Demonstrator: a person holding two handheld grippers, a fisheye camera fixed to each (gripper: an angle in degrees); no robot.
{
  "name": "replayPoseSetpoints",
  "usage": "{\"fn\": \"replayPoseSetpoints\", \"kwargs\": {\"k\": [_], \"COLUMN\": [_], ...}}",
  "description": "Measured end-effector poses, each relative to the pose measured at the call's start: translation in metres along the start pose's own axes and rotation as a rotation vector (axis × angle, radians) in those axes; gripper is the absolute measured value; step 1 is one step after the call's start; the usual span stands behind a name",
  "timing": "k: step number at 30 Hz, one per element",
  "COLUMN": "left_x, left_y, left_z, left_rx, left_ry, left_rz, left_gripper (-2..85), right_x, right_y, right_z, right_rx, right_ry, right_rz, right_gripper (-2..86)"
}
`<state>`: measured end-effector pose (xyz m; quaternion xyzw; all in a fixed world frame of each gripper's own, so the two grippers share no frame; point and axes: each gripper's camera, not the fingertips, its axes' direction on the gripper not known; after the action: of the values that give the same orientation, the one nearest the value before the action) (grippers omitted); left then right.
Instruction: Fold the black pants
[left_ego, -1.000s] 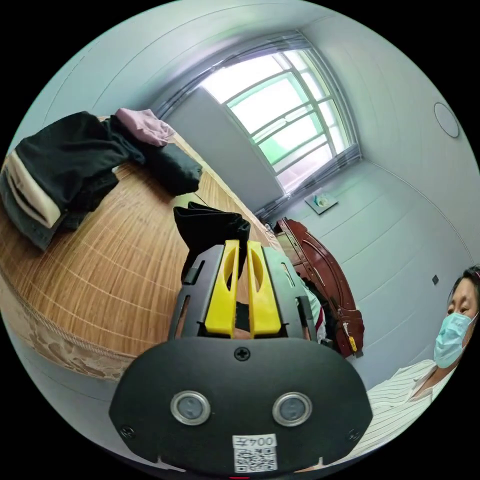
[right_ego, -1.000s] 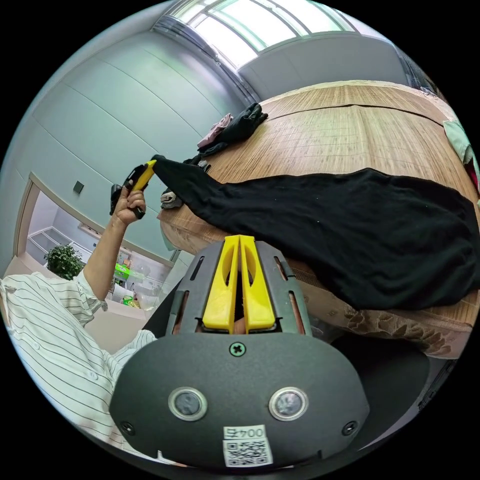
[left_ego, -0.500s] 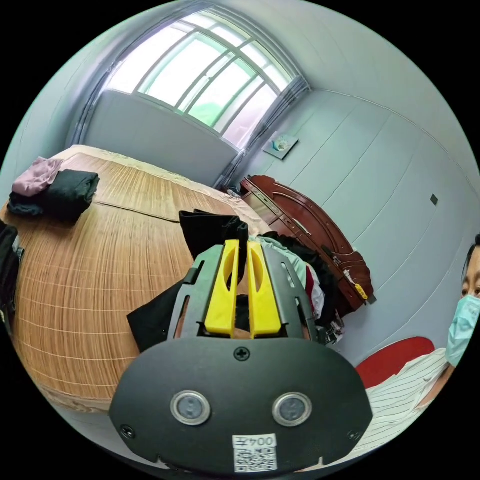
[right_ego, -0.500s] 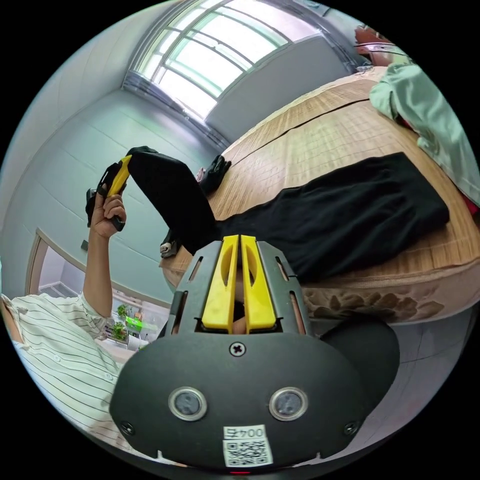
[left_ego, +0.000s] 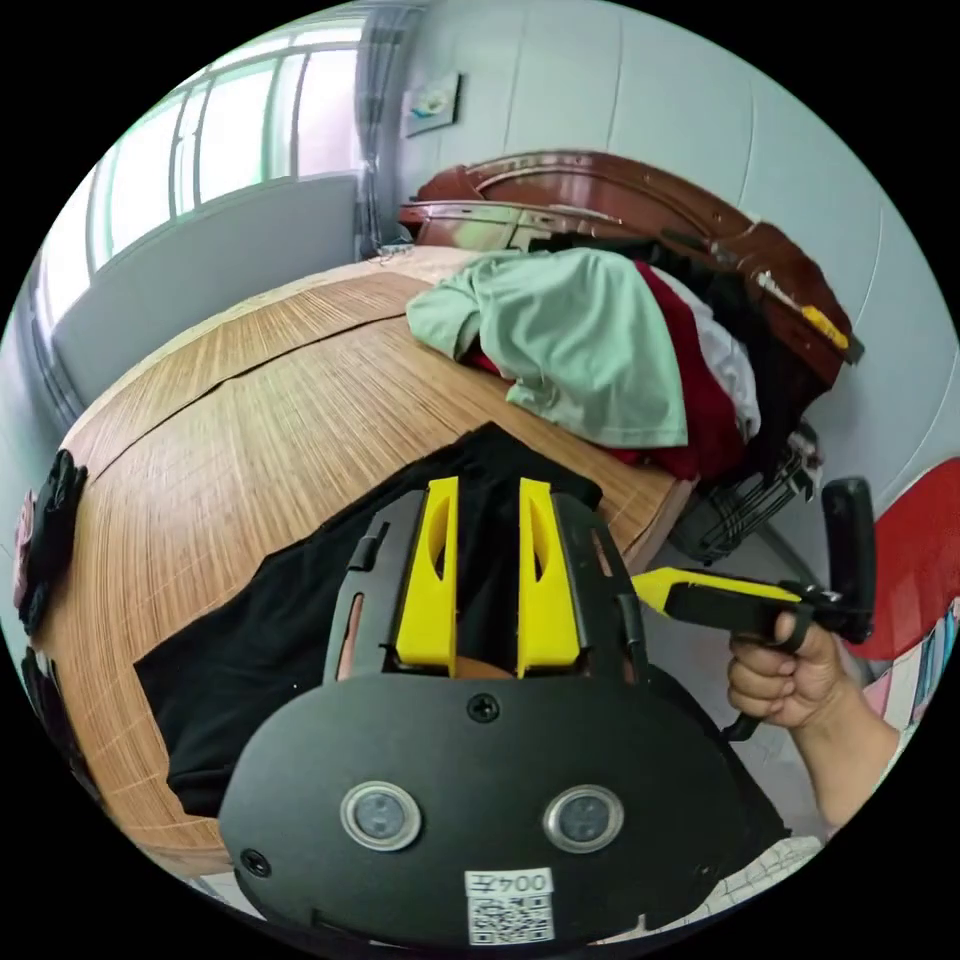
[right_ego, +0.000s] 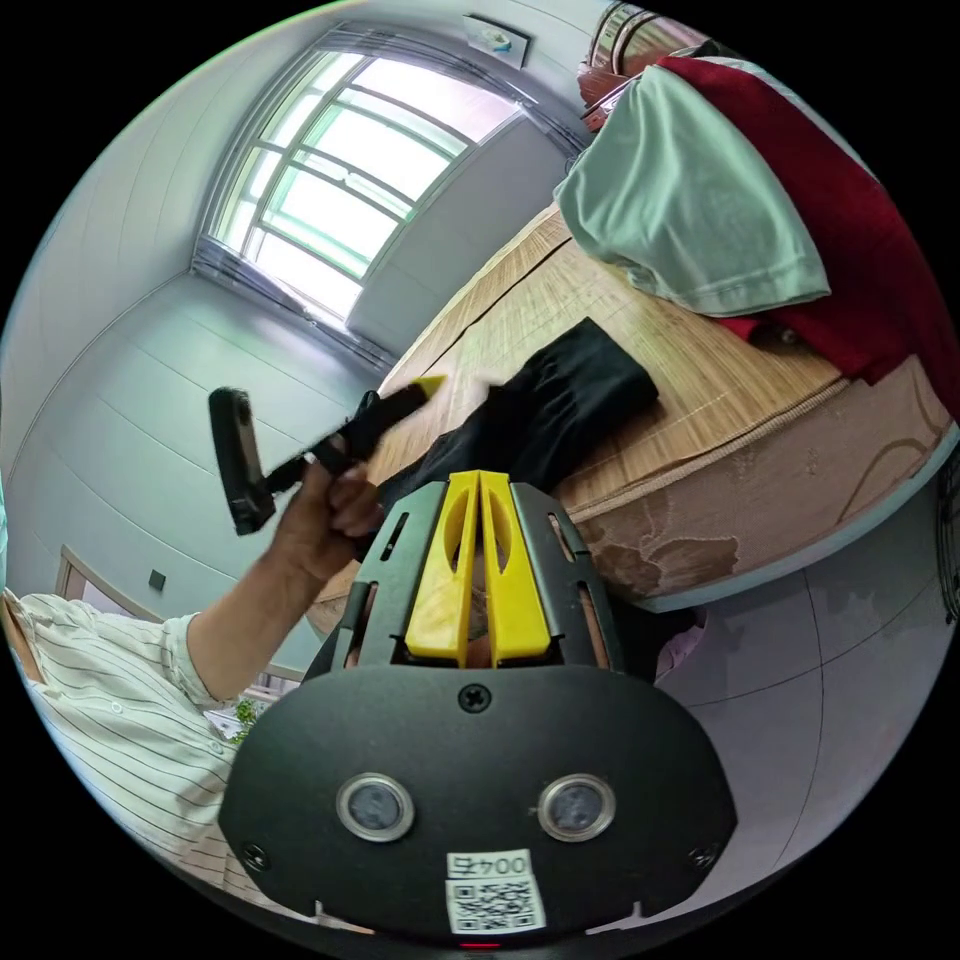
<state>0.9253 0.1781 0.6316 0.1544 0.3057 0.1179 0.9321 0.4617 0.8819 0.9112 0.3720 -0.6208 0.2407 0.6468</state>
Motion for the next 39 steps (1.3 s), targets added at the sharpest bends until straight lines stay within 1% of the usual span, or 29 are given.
{"fn": "replayPoseSetpoints", "kwargs": {"k": [2,4,6,8,10,12,15,17,21,23,26,29,36,39], "left_x": [0.014,0.018,0.006,-0.017,-0.047,-0.086,-0.129,-0.145,-0.165,-0.167,-0.170,-0.169,-0.162,-0.162], "left_y": [-0.007,-0.013,-0.015,-0.005,0.016,0.056,0.114,0.145,0.198,0.208,0.215,0.214,0.208,0.209], "left_z": [0.001,-0.016,-0.052,-0.080,-0.108,-0.142,-0.173,-0.186,-0.205,-0.209,-0.212,-0.211,-0.211,-0.214], "left_rx": [-0.024,0.012,0.066,0.091,0.096,0.078,0.030,0.004,-0.009,-0.014,-0.013,-0.015,-0.025,-0.022], "left_ry": [0.010,0.041,0.074,0.050,0.004,-0.105,-0.160,-0.180,-0.129,-0.115,-0.075,-0.044,-0.007,0.002], "left_rz": [0.023,0.015,-0.028,-0.091,-0.161,-0.249,-0.383,-0.461,-0.629,-0.658,-0.686,-0.690,-0.676,-0.686], "left_gripper": [9.8,10.3,10.3,10.1,9.7,9.0,8.4,8.0,7.6,7.5,7.5,7.5,7.5,7.5], "right_x": [0.007,0.012,0.016,0.020,0.022,0.024,0.025,0.040,0.076,0.091,0.102,0.113,0.110,0.102], "right_y": [-0.005,-0.009,-0.014,-0.029,-0.046,-0.066,-0.103,-0.136,-0.165,-0.173,-0.180,-0.180,-0.172,-0.175], "right_z": [-0.011,-0.018,-0.021,-0.013,0.002,0.019,0.040,0.063,0.091,0.098,0.106,0.122,0.146,0.160], "right_rx": [0.020,0.039,0.053,0.036,0.003,-0.036,-0.052,-0.123,-0.220,-0.223,-0.233,-0.290,-0.360,-0.403], "right_ry": [0.011,0.023,0.028,0.060,0.083,0.100,0.104,0.041,-0.013,-0.011,-0.033,-0.062,-0.038,0.012], "right_rz": [0.008,0.014,0.023,0.025,0.019,0.017,0.005,0.054,0.178,0.212,0.207,0.213,0.162,0.117], "right_gripper": [-0.5,-0.2,0.5,2.9,4.4,5.2,6.0,7.5,8.6,8.6,8.4,8.2,8.1,8.2]}}
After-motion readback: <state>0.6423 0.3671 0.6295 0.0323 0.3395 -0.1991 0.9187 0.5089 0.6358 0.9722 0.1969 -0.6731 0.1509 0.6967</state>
